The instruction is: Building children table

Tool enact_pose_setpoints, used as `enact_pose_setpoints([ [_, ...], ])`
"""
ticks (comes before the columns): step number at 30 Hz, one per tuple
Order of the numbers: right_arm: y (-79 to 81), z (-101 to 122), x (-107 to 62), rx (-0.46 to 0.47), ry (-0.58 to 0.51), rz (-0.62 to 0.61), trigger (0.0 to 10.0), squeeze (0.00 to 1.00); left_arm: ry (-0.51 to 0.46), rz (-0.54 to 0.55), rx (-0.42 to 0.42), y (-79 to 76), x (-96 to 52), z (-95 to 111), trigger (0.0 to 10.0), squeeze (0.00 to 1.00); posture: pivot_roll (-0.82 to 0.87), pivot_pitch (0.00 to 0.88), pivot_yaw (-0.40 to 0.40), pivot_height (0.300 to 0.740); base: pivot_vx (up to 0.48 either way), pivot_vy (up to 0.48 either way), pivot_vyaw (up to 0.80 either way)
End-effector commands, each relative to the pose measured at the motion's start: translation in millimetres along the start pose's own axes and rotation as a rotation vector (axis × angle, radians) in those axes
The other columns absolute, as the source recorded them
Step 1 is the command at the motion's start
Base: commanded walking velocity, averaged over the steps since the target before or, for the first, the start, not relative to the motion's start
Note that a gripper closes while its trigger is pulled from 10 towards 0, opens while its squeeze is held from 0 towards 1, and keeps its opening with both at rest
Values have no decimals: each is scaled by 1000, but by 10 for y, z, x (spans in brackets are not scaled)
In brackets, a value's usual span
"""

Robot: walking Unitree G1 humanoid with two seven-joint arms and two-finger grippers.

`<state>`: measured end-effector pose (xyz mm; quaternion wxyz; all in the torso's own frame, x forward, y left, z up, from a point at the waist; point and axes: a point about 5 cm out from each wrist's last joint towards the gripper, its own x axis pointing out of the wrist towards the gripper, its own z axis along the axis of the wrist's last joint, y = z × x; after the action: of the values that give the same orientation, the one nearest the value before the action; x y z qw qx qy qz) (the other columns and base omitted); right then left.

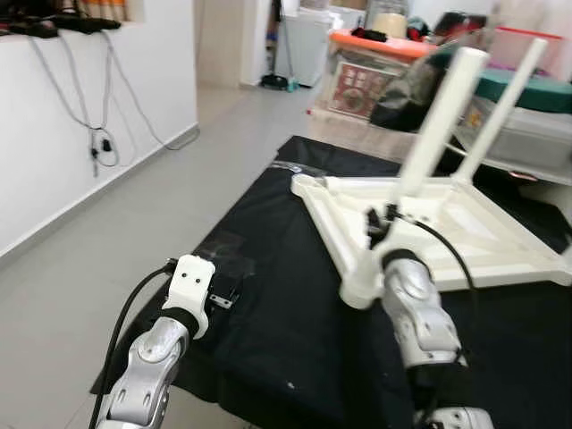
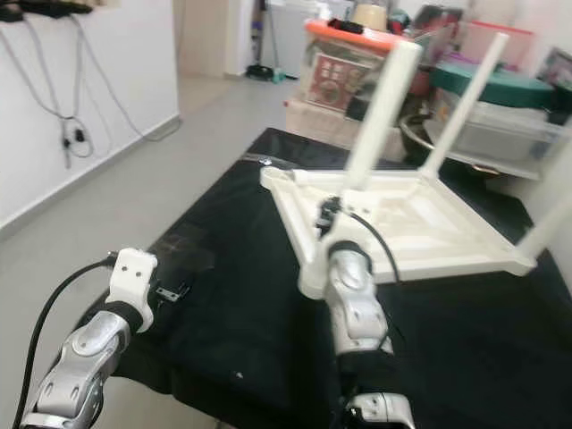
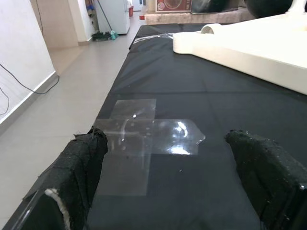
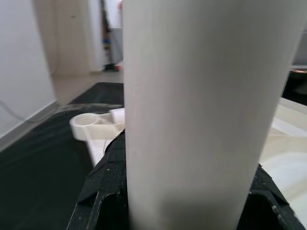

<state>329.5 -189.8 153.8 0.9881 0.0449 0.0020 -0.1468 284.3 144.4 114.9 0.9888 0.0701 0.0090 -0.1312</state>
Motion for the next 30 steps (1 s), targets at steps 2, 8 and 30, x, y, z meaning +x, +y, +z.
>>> enact_pose_setpoints([
  [2,-48,-200,-153,-42,88,66,10000,839,9,-35,1,-75,8,-18,10000,0,57,0,-102,740,0,0,0],
  [8,131,-3,-90,-14,24,204,10000,1000,8,-36,-2,-87,14,-13,10000,0,68,0,-113,740,0,0,0],
  [30,645,20,33,23,52,837,0,0,0,-18,1,-59,2,-2,10000,0,94,0,-130,740,0,0,0],
])
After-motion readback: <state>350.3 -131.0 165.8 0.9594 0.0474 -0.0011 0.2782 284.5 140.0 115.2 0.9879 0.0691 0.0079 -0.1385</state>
